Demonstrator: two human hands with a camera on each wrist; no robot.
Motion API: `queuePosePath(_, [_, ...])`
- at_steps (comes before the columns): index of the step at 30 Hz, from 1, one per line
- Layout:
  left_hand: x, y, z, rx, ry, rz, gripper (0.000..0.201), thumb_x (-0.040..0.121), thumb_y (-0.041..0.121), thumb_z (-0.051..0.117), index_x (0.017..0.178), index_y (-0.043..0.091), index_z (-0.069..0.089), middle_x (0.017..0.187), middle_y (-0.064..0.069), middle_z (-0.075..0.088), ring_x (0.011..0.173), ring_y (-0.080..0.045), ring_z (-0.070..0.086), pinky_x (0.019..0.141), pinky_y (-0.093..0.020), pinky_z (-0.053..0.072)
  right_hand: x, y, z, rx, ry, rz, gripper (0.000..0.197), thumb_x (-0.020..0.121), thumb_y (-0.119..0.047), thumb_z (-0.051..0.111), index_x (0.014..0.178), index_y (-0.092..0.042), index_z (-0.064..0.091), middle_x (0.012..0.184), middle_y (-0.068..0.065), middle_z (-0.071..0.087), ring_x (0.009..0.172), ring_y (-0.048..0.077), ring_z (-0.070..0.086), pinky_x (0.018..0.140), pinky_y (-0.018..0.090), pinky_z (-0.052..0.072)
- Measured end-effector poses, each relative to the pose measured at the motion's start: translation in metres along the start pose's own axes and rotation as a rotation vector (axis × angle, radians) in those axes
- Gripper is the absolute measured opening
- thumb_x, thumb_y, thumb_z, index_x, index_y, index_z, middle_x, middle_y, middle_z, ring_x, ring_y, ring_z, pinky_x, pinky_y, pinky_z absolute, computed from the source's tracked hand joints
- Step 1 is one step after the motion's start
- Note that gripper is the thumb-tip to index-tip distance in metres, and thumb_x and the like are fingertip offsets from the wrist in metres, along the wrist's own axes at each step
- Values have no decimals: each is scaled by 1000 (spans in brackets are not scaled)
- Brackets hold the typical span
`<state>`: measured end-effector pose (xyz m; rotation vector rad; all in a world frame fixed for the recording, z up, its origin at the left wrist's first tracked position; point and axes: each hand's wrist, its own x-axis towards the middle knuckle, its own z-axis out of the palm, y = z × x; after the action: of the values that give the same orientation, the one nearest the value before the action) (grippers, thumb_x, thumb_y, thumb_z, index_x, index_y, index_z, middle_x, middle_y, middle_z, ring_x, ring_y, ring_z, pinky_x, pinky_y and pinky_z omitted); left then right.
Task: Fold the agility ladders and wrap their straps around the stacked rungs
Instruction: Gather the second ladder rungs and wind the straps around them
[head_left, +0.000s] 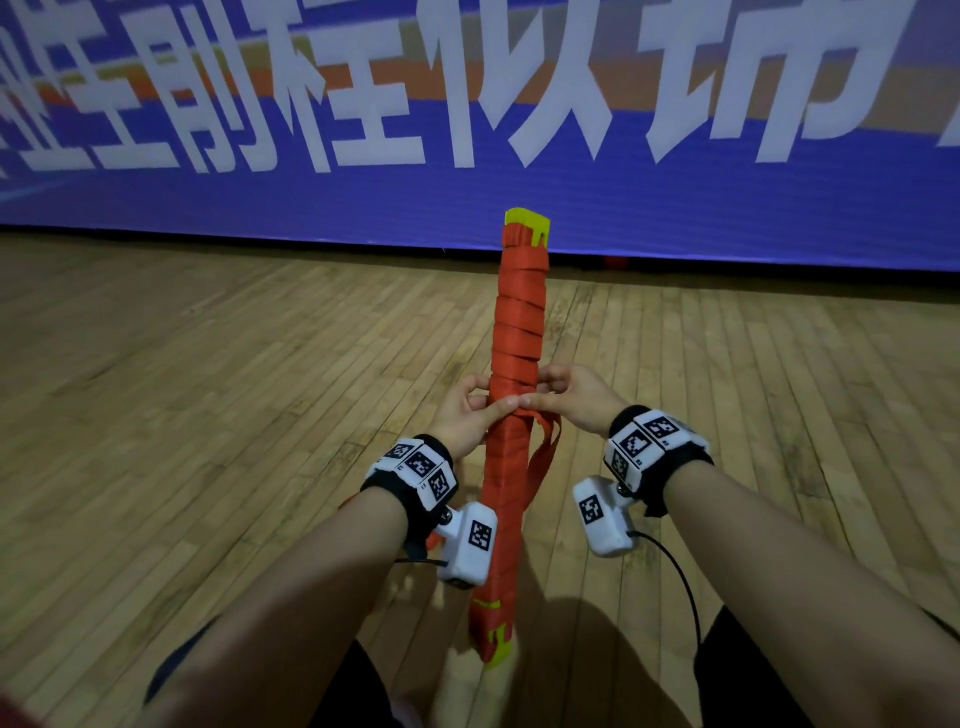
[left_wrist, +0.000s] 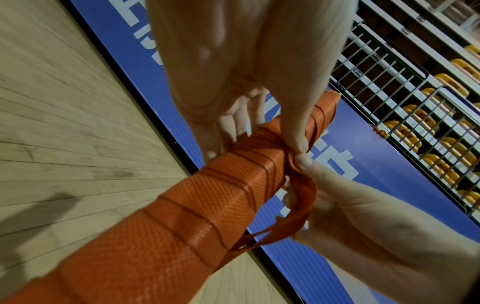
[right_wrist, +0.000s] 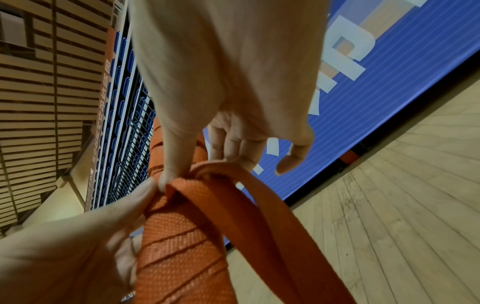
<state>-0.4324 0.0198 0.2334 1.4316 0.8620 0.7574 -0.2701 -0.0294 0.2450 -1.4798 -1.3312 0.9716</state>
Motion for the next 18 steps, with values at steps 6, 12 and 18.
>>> queuePosePath(6, [2, -2, -3, -17, 50, 10, 30, 91, 15, 62, 114, 6, 46, 86, -7, 67, 61, -4, 67, 56, -19, 53, 1, 2, -3, 27, 97, -47, 25, 82, -7, 70, 97, -14, 51, 86, 1, 61, 80, 12, 60, 75, 22, 50])
queuePosePath(12, [5, 1, -5, -3, 120, 13, 40, 91, 20, 63, 123, 1, 47, 85, -8, 67, 68, -13, 66, 56, -21, 53, -5, -2, -3, -99, 62, -114, 16, 86, -12, 67, 70, -17, 65, 69, -3, 63, 58, -3, 56, 64, 14, 47])
queuePosePath(18, [5, 3, -8, -3, 124, 4, 46, 92, 23, 62, 128, 1, 45, 98, -17, 67, 76, -18, 66, 59, -23, 52, -4, 3, -3, -112, 13, -45, 6, 88, -15, 65, 86, -17, 71, 66, -14, 69, 66, -1, 64, 69, 18, 48])
